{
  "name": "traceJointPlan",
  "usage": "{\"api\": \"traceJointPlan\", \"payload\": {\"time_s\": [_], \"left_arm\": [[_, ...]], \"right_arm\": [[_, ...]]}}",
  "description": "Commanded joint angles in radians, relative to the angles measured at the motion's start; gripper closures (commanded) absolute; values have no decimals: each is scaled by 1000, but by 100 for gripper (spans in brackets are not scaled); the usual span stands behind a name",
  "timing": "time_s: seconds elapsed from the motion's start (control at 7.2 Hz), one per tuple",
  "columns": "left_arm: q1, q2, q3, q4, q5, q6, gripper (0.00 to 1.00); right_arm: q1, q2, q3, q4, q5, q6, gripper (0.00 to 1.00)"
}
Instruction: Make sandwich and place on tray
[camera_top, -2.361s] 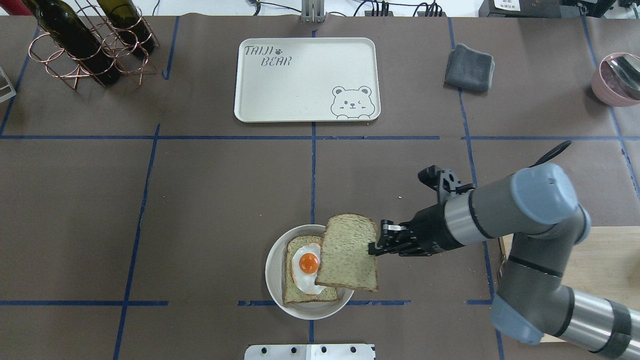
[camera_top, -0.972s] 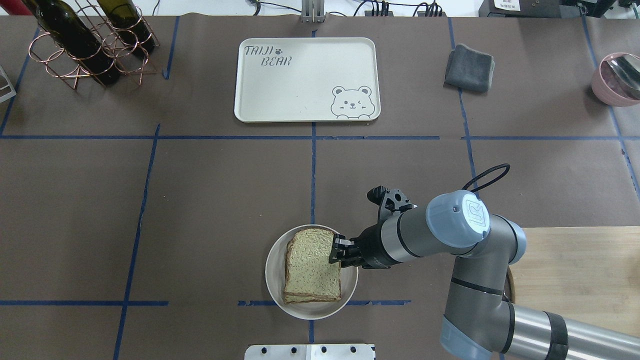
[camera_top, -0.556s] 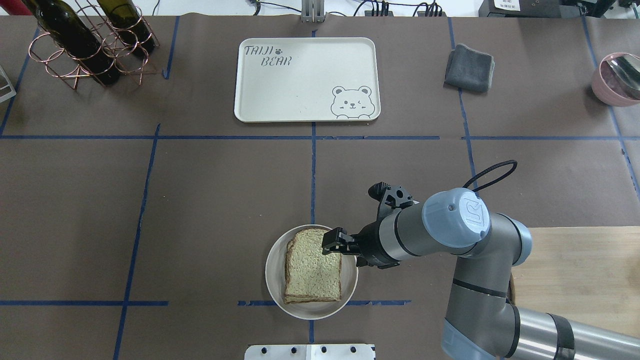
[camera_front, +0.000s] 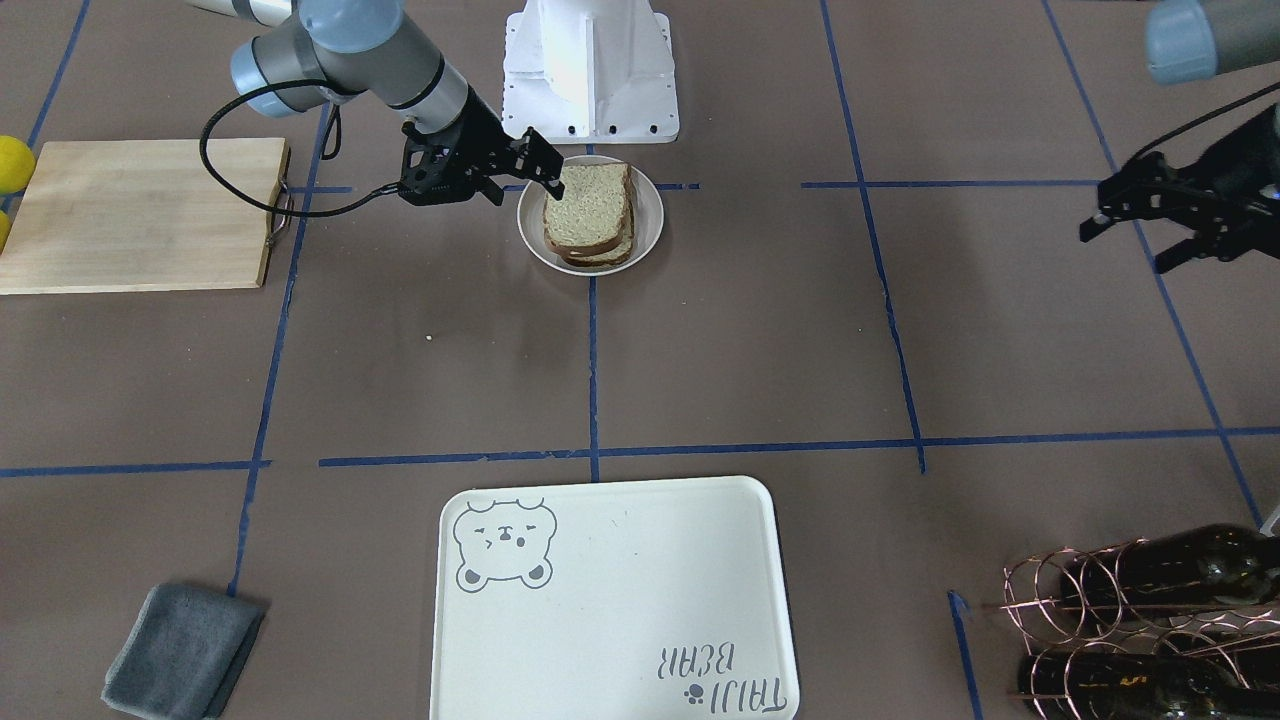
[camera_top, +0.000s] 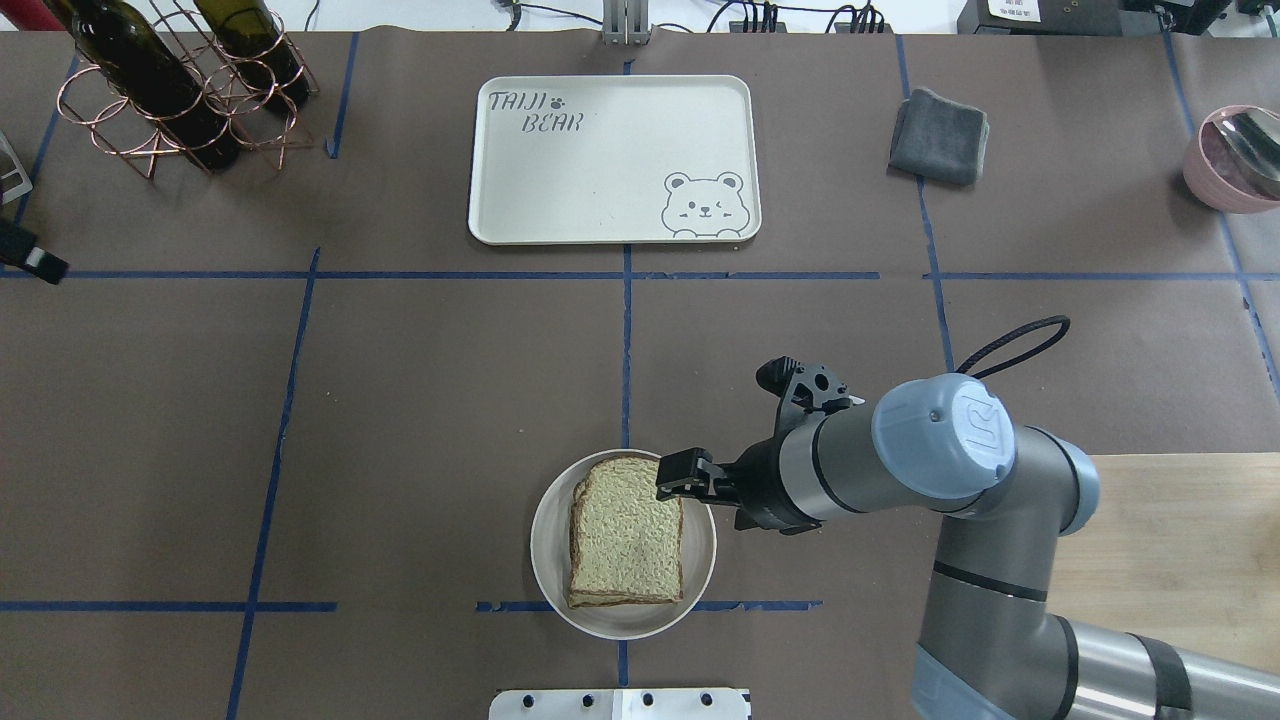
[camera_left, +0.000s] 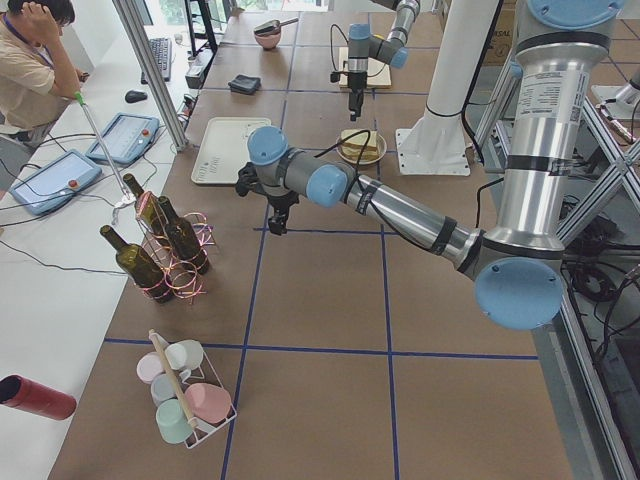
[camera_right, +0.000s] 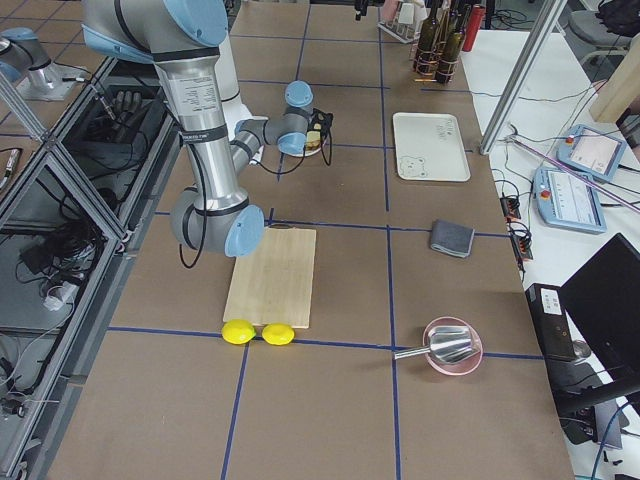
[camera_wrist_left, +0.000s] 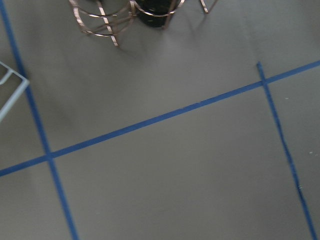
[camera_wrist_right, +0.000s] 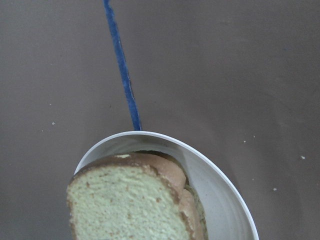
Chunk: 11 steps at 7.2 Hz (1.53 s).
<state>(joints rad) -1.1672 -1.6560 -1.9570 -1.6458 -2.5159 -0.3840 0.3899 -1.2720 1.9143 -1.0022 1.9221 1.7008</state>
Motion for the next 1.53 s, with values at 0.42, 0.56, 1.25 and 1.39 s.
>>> {"api": "traceJointPlan", "payload": {"time_s": [0.42,0.56,1.25,1.39], "left_arm": [[753,-86,-42,-572,553,-1125,0],[815,-97,-24,-571,636,-1128,5],[856,-225,139,-569,663,-1230,45],[868,-234,154,-569,663,-1230,47]], "right_arm": [[193,-194,109,14,118,-15,0],[196,-194,106,13,114,-15,0],[198,-207,101,14,83,-13,0],[196,-207,100,14,83,-13,0]]}}
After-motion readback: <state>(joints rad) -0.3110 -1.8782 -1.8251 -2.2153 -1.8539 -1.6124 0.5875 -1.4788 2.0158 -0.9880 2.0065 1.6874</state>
